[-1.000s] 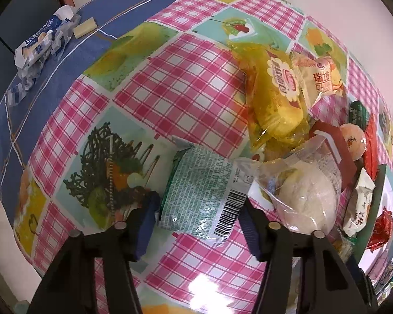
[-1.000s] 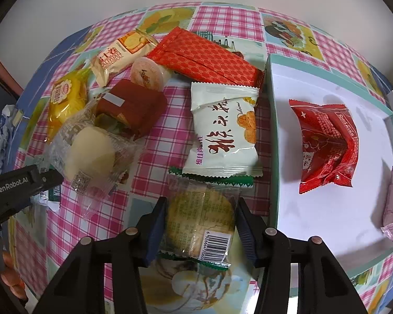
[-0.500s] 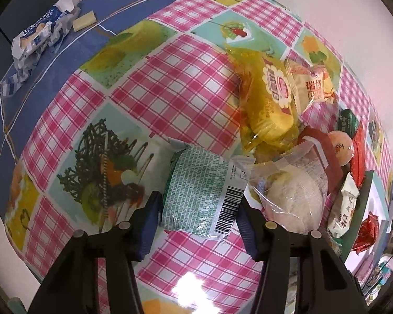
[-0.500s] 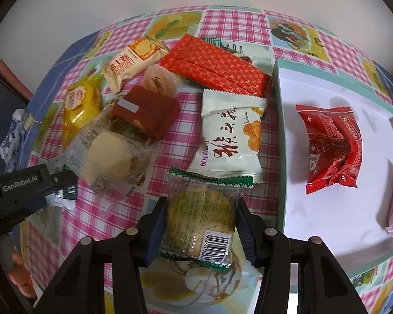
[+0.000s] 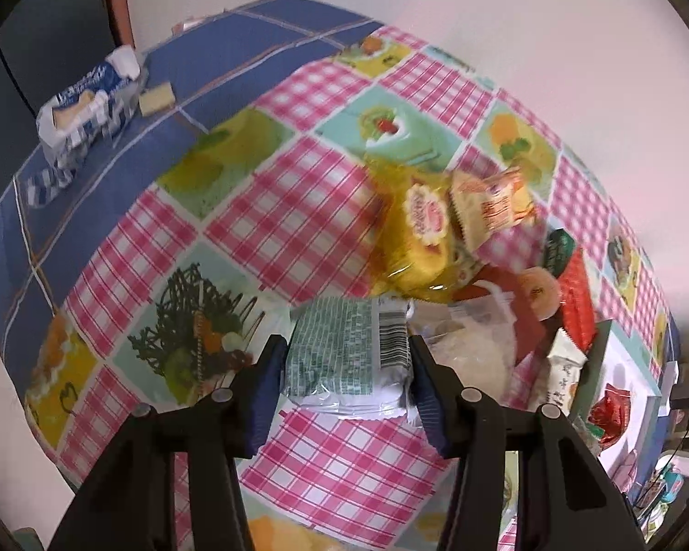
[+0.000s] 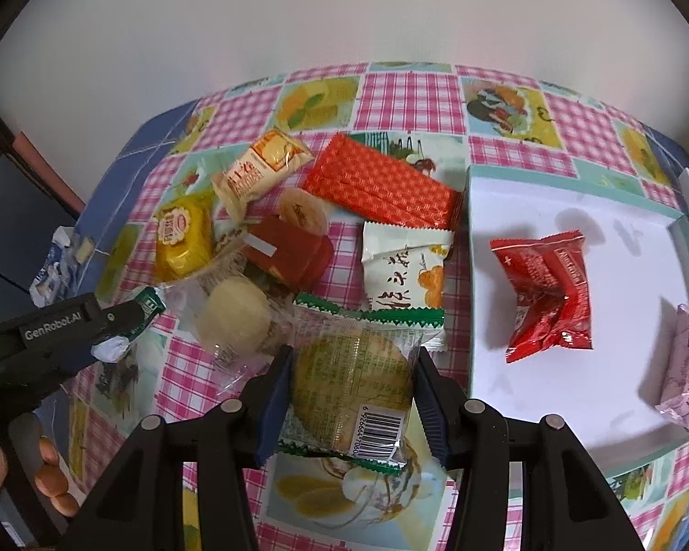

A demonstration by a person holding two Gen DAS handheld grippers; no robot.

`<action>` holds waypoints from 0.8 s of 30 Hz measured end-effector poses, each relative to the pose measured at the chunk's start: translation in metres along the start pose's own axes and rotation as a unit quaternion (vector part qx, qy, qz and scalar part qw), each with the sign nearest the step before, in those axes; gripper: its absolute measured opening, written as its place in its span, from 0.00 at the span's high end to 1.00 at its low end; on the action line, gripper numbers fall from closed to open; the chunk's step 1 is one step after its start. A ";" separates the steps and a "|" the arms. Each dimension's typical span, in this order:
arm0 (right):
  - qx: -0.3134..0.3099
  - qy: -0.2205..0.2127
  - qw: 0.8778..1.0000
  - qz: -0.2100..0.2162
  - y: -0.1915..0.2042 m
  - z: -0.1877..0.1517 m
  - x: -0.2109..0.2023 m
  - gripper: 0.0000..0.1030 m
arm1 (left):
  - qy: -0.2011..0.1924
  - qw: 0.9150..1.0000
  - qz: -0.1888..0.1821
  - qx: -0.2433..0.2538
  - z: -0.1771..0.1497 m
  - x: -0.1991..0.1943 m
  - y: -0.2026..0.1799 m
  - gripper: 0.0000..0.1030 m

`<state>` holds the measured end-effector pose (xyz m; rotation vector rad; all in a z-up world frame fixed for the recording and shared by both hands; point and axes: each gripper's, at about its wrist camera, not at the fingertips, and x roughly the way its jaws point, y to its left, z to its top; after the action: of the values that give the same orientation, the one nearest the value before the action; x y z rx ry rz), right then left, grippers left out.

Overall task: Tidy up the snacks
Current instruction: 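Carry both packs into the white tray and open both grippers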

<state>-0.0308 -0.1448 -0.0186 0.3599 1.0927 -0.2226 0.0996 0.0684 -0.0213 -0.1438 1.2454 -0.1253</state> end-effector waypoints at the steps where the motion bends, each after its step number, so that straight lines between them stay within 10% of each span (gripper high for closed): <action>1: 0.001 0.001 1.000 0.000 -0.001 0.000 0.000 0.49 | -0.004 1.000 0.000 0.005 -0.002 -0.003 -0.003 0.48; 24: 0.158 -0.027 0.987 -0.031 -0.112 0.005 -0.028 0.49 | -0.038 0.997 -0.021 0.066 -0.020 -0.025 -0.067 0.49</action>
<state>-0.0783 -0.2499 -0.0109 0.6002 1.0169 -0.4616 0.0714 0.0064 0.0079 -0.0595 1.1546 -0.2370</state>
